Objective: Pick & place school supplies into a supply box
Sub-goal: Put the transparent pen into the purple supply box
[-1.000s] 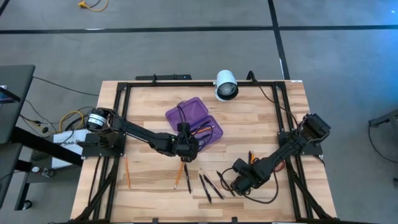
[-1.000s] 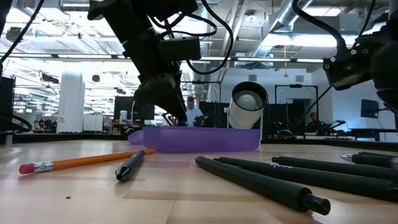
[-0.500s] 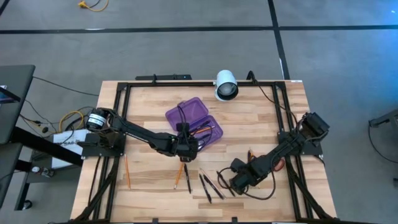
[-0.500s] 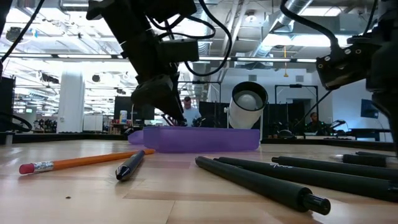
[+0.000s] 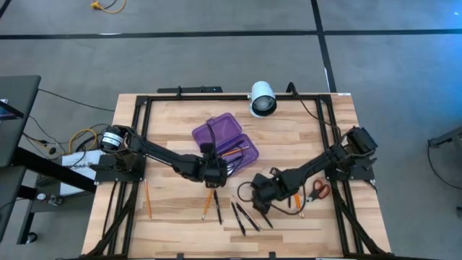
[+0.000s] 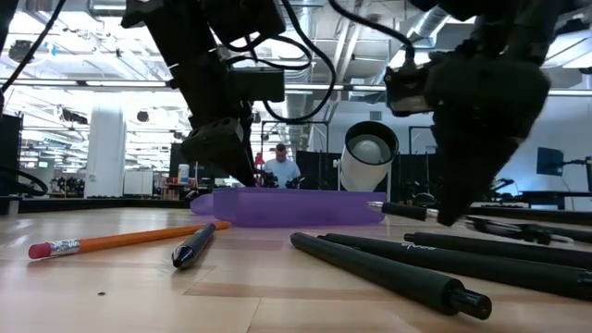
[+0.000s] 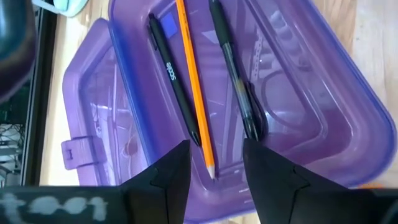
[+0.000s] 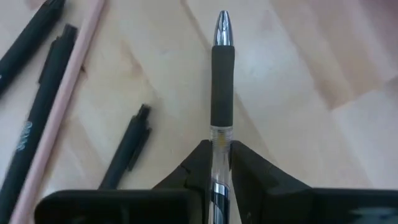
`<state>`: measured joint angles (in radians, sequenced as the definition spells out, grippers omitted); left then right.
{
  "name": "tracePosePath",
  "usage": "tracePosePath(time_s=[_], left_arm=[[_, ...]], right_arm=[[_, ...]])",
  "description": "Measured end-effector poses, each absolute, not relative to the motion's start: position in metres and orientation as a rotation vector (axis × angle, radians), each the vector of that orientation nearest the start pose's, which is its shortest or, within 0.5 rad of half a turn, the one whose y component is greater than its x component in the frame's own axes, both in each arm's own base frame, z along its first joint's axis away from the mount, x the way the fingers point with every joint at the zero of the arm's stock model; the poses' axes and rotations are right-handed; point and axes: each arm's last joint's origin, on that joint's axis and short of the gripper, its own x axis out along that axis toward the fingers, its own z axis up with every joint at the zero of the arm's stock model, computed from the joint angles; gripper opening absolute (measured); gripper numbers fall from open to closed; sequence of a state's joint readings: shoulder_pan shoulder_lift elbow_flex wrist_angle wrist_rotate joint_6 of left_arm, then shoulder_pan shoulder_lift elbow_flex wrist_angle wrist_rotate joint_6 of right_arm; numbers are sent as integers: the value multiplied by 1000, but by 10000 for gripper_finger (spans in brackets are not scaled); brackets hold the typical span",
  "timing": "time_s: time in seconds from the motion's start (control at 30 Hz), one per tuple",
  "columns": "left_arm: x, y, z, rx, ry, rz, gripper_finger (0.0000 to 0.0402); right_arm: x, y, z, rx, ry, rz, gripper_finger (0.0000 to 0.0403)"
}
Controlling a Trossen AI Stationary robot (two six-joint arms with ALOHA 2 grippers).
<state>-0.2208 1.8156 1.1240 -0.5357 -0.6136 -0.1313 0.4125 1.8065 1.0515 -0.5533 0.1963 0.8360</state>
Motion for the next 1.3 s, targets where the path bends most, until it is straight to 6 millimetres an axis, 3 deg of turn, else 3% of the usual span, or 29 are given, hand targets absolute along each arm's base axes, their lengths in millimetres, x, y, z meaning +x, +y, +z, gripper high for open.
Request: tracePosePath(time_s=[0.23,0.4,0.6,0.97,1.3], left_arm=[[332,-67,163,411,1113,433,138],[329,-70,163,440,1109,458,139],[328,-73,163,449,1103,458,139],[320,-84,167,459,1099,482,138],[284,-114,204,400,975,543,139]], right_arm=[[306,112,143,278,1232,-316,11],[304,112,143,241,1248,-295,25],[304,116,146,208,1254,-258,11],[317,119,183,21,1246,-270,13],[343,91,216,-248,1133,-309,21]])
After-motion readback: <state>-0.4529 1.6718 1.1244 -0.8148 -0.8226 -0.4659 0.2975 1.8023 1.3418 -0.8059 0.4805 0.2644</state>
